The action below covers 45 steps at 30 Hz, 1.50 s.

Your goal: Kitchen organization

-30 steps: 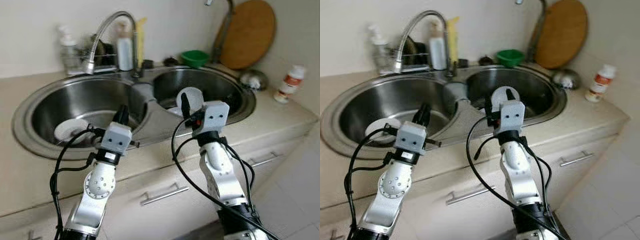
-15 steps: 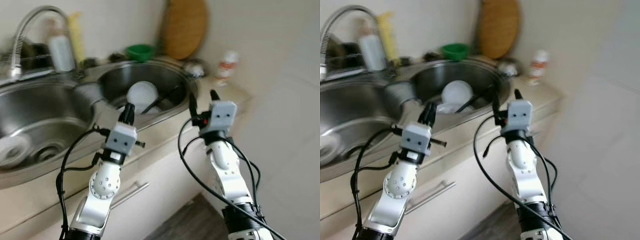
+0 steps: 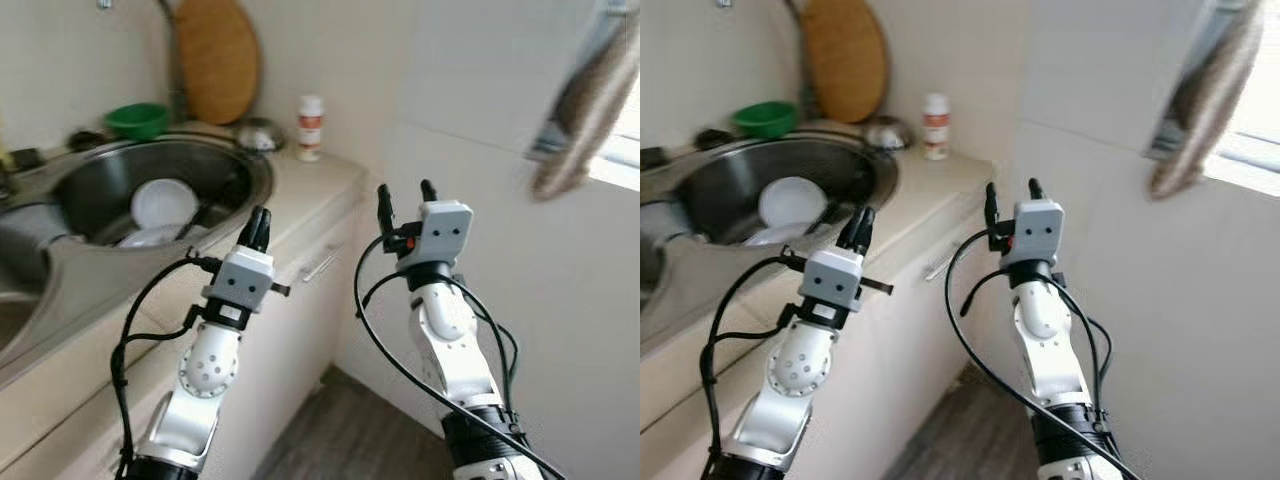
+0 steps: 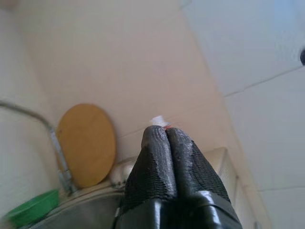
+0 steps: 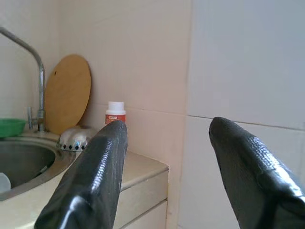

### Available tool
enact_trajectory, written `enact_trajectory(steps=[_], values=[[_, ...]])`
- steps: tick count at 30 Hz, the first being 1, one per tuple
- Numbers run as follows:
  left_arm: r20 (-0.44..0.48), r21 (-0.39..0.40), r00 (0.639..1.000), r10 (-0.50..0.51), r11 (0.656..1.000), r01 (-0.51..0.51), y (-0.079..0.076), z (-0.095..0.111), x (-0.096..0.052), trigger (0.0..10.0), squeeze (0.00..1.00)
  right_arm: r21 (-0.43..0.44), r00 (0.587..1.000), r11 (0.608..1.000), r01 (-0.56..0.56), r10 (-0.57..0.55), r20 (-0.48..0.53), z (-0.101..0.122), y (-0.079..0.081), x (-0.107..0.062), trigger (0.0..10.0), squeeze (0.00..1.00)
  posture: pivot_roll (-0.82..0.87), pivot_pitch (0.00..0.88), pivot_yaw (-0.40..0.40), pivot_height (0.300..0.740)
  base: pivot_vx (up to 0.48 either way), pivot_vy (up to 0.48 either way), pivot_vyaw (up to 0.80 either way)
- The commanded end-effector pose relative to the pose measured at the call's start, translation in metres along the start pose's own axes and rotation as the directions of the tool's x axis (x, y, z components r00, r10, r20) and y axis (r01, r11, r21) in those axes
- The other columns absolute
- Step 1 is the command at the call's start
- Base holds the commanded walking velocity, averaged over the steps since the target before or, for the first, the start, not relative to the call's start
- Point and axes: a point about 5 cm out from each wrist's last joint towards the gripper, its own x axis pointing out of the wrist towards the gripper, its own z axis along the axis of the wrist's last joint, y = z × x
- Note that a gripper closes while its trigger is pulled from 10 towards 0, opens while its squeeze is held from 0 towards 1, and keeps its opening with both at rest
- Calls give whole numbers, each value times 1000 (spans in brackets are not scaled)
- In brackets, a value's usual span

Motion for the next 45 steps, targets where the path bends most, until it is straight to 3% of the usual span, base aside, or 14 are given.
enact_trajectory(steps=[1, 6, 9, 16, 21, 24, 29, 40, 45], values=[[14, -3, 1000, -18, 1000, 18, -4, 2, 1, 10000, 0, -16, 1000, 1000, 20, -20, 5, 2, -6, 0, 10000, 0, -31, 0, -10, 740, 0, 0, -800], [-44, 13, 998, -35, 999, 36, -8, -9, -4, 10000, 0, -54, 999, 998, 43, -45, -27, -4, -12, -2, 10000, 0, -35, 0, -10, 740, 0, 0, -800], [-96, 24, 994, -51, 998, 53, -11, -18, -9, 10000, 0, -101, 992, 991, 89, -98, -82, -14, -21, -4, 10000, 0, -39, 0, -10, 740, 0, 0, -800], [-120, 25, 991, -52, 998, 55, -13, -23, -11, 10000, 0, -209, 958, 969, 132, -178, -224, -36, -33, -9, 10000, 0, -42, 0, -12, 740, 0, -103, -800], [-127, 24, 991, -48, 998, 52, -14, -25, -11, 10000, 0, -197, 938, 969, 146, -199, -284, -45, -35, -13, 10000, 0, -43, 0, -15, 740, 0, -480, -800], [-132, 21, 990, -46, 999, 49, -15, -26, -12, 10000, 0, -245, 928, 961, 129, -204, -313, -50, -36, -14, 10000, 0, -45, 0, -17, 740, 0, -480, 0], [-129, -1, 990, -49, 999, 49, -16, -26, -13, 10000, 0, -239, 909, 962, 132, -213, -358, -56, -35, -16, 10000, 0, -44, 0, -20, 740, 0, 0, 0], [-141, 7, 989, -54, 998, 56, -17, -28, -13, 10000, 0, -250, 914, 961, 122, -207, -348, -55, -33, -15, 10000, 0, -46, 0, -18, 740, 0, 0, -291], [-147, 10, 988, -53, 998, 55, -17, -29, -13, 10000, 0, -257, 905, 961, 103, -198, -377, -60, -30, -17, 10000, 0, -44, 0, -17, 740, 0, -436, 0]])
